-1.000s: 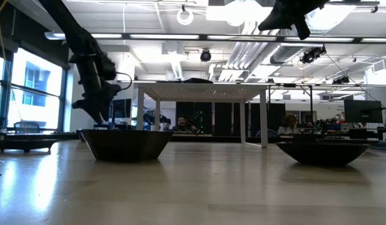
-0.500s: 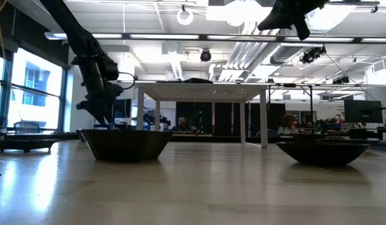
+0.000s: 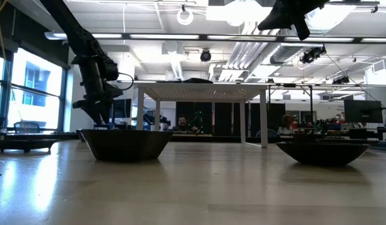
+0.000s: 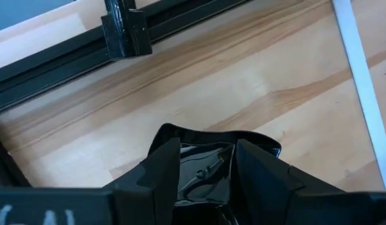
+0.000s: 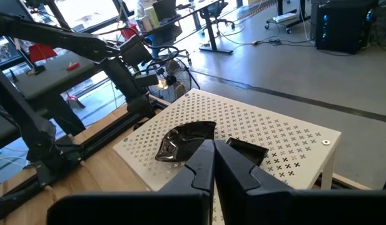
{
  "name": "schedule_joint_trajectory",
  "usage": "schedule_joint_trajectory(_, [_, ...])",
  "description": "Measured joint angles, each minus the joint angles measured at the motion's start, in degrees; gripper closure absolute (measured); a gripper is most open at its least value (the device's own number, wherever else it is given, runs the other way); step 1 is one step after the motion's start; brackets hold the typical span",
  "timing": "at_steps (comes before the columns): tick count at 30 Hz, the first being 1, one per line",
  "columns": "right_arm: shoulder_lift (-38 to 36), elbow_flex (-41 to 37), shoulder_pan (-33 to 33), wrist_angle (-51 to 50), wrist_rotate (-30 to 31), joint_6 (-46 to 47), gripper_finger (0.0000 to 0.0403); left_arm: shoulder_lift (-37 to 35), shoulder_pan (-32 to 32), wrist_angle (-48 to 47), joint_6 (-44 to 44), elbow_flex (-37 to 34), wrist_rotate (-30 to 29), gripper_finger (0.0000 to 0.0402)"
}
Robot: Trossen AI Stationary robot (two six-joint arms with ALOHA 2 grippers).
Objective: Pick & Place Mini shaped plates
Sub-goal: Put the distorted black square plate on the shelf
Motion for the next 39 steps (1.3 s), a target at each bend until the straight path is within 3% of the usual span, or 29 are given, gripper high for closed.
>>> schedule_joint_trajectory(5, [0.0,0.0,0.01,0.0,0.0,-0.02,0.0397,0.0,0.0,-0.11,0.74,0.0,0.26,0.0264])
schedule_joint_trajectory(12, [0.0,0.0,0.02,-0.01,0.0,0.07,0.0399,0.0,0.02,-1.24,4.04,0.0,0.68,0.036])
schedule_joint_trajectory(16, [0.0,0.0,0.02,-0.01,0.0,0.09,0.0397,0.0,0.0,-1.98,3.81,0.0,-2.7,0.0397])
schedule_joint_trajectory(20, [0.0,0.0,0.02,0.0,0.0,0.09,0.0401,0.0,0.0,-2.12,4.68,0.02,-5.15,0.0374])
schedule_joint_trajectory(25, [0.0,0.0,0.02,-0.01,0.37,0.11,0.0399,0.0,0.0,-2.62,4.68,0.02,-5.3,0.0299])
schedule_joint_trajectory(30, [0.0,0.0,0.02,-0.02,-0.84,0.11,0.0397,0.0,0.02,-3.33,6.61,0.02,-0.4,0.024])
schedule_joint_trajectory(39, [0.02,0.0,0.02,0.0,-1.7,-0.4,0.0397,0.07,0.0,-2.79,8.96,0.02,1.57,0.0228])
